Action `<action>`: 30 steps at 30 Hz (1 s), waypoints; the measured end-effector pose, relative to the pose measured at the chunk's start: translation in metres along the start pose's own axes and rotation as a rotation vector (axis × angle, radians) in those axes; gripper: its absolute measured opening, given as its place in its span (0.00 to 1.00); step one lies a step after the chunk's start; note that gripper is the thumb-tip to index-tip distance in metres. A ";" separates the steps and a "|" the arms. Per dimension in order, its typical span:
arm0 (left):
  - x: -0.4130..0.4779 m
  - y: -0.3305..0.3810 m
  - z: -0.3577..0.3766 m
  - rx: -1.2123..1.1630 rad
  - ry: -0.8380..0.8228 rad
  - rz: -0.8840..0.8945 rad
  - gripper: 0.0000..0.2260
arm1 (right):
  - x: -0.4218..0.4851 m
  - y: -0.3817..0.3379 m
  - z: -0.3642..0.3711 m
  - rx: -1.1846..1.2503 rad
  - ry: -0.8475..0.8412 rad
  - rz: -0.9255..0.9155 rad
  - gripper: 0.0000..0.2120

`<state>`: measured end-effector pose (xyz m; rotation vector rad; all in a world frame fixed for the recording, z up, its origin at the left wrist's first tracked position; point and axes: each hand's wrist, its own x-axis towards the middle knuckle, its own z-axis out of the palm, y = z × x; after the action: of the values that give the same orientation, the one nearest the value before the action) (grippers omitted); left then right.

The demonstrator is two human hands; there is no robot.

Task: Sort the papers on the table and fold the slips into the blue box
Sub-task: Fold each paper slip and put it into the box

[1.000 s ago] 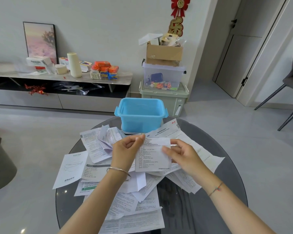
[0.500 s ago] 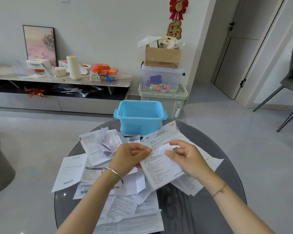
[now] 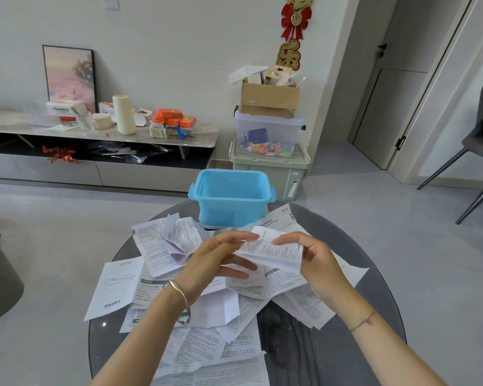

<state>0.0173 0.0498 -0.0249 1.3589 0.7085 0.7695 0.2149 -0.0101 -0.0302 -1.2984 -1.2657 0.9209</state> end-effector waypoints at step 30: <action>0.005 -0.015 0.030 -0.061 0.294 0.160 0.10 | -0.005 0.000 0.019 0.045 0.301 -0.019 0.04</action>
<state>0.0458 0.0358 -0.0373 1.2710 0.8044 1.1256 0.1953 -0.0122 -0.0334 -1.3308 -1.0154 0.7051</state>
